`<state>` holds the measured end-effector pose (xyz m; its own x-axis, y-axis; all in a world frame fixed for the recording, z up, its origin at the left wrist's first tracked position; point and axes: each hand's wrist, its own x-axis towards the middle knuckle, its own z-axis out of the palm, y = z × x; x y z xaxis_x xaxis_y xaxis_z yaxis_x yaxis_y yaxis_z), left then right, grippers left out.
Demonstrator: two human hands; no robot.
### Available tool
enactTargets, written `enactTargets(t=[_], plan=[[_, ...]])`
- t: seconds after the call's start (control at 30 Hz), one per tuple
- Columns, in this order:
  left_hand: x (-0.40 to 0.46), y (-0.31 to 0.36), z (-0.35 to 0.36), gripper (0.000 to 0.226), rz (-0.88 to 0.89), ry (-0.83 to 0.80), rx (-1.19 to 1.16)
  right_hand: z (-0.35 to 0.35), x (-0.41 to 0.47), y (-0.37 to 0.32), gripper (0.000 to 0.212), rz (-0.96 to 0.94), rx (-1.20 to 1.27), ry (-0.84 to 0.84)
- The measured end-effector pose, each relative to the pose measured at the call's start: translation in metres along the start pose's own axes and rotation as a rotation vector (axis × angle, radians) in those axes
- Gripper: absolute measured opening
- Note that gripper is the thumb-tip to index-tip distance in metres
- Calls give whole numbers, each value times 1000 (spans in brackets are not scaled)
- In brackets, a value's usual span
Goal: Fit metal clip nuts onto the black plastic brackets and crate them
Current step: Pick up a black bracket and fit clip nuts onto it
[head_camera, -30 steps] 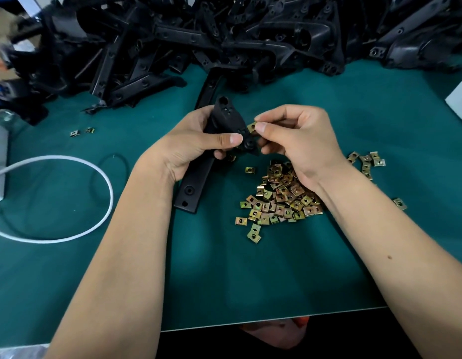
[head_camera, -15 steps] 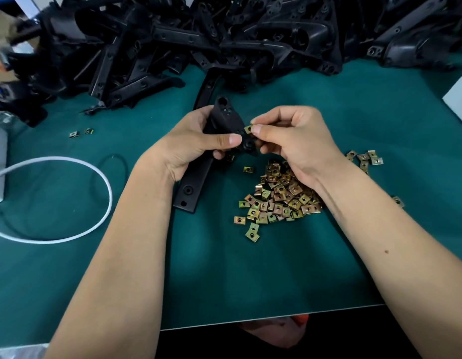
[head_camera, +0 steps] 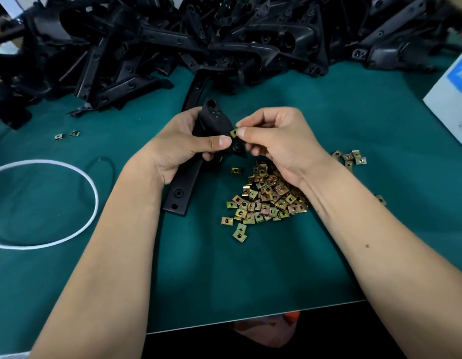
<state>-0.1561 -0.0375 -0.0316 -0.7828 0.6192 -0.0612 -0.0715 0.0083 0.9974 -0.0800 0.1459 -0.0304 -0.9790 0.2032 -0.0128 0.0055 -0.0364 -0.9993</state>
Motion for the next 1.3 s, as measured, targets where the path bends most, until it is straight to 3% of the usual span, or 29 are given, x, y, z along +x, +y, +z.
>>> enactTargets(t=[0.13, 0.3, 0.43, 0.53, 0.6, 0.7, 0.83, 0.93, 1.1, 1.23, 1.3], plan=[[2, -1, 0, 35, 5, -4, 22, -1, 1, 1, 11, -11, -11, -34], [3, -2, -1, 33, 26, 41, -132, -2, 1, 4, 9, -79, -85, 10], [3, -2, 1, 59, 59, 108, -74, 3, -2, 5, 19, -222, -310, 27], [2, -2, -2, 47, 76, 108, -43, 4, -1, 2, 20, -361, -514, 3], [2, -1, -5, 37, 82, 101, -103, 4, 0, 2, 19, -388, -498, -4], [4, 2, -16, 26, 99, 221, -256, 8, -1, 3, 22, -378, -507, 48], [3, 0, -33, 17, 108, 267, -338, 16, -1, 8, 19, -408, -1012, -103], [2, -4, -37, 15, 118, 255, -304, 21, -1, 8, 23, -425, -1143, -177], [3, -6, -35, 16, 95, 233, -262, 23, 0, 9, 14, -476, -1136, -181], [-2, -6, -28, 19, 31, 85, -256, 7, 1, 7, 2, -448, -626, 53], [-4, -5, -21, 13, -6, -12, -230, 1, 3, 6, 3, -376, -355, 82]])
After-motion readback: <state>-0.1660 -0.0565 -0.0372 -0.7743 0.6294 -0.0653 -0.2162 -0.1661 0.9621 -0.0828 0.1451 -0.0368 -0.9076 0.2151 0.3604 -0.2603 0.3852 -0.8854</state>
